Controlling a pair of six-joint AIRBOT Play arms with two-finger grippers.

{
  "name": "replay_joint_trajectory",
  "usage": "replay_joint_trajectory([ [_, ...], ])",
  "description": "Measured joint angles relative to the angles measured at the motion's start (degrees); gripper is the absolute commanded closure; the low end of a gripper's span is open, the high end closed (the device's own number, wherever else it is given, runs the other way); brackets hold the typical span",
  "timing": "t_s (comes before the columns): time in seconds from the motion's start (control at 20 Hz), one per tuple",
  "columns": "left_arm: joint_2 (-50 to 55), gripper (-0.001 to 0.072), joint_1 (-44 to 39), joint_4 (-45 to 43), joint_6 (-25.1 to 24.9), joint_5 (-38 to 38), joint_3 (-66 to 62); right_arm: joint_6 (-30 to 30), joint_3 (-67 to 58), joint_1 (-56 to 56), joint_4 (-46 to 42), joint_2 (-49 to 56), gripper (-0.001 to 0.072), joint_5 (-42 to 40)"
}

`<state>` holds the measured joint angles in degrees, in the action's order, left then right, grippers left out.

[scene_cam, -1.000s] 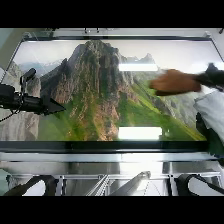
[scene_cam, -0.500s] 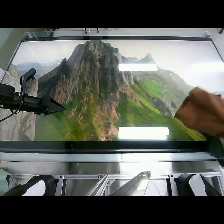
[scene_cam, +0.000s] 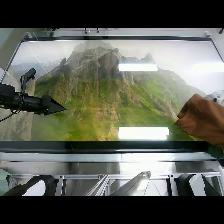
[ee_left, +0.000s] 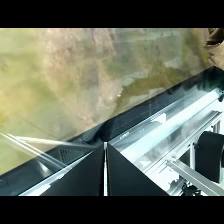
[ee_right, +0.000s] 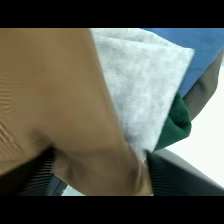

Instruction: Fold the shirts.

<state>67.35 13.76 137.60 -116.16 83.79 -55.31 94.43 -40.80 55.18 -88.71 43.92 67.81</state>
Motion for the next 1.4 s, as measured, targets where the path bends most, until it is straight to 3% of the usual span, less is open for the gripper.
replay_joint_trajectory([
  [0.25, 0.0, 0.0692, 0.0, 0.04, 0.07, -0.46, 0.0, -0.11, -2.58, 0.04, 1.95, -1.07, 0.001, 7.1],
  [0.4, 0.0, 0.0691, 0.0, 0.28, 0.09, -1.84, 0.0, 0.09, -7.45, -0.17, 10.29, -2.05, 0.0035, 16.94],
  [0.5, 0.0, 0.0692, 0.0, 0.31, 0.15, -2.95, -0.02, -0.22, -9.42, -1.81, 19.23, -2.58, 0.0446, 20.46],
  [0.6, 0.35, 0.0691, -0.02, 0.35, 0.83, -4.11, -1.05, -2.75, -10.51, -6.88, 30.01, -2.1, 0.0559, 18.71],
  [0.65, 0.9, 0.0692, -0.04, 0.37, 1.07, -4.39, -2.16, -4.13, -10.88, -10.95, 35.28, -1.07, 0.0686, 16.02],
  [0.85, 5.22, 0.0692, -0.94, 0.44, 2.84, -5.38, -10.54, -9.09, -14.45, -33.66, 46.03, 9.27, 0.0696, 1.29],
  [1.05, 12.52, 0.069, -5.49, -1.62, 4.7, -5.57, -21.97, -11.65, -25.88, -54.51, 45.38, 27.61, 0.0697, -12.13],
  [1.2, 18.95, 0.069, -9.51, -4.13, 6.08, -4.07, -29.9, -11.26, -37.83, -62.93, 41.4, 40.87, 0.0697, -14.64],
  [1.4, 25.55, 0.069, -12.94, -5.64, 7.45, -1.27, -36.96, -9.44, -47.06, -66.77, 36.54, 49.29, 0.0696, -14.73],
])
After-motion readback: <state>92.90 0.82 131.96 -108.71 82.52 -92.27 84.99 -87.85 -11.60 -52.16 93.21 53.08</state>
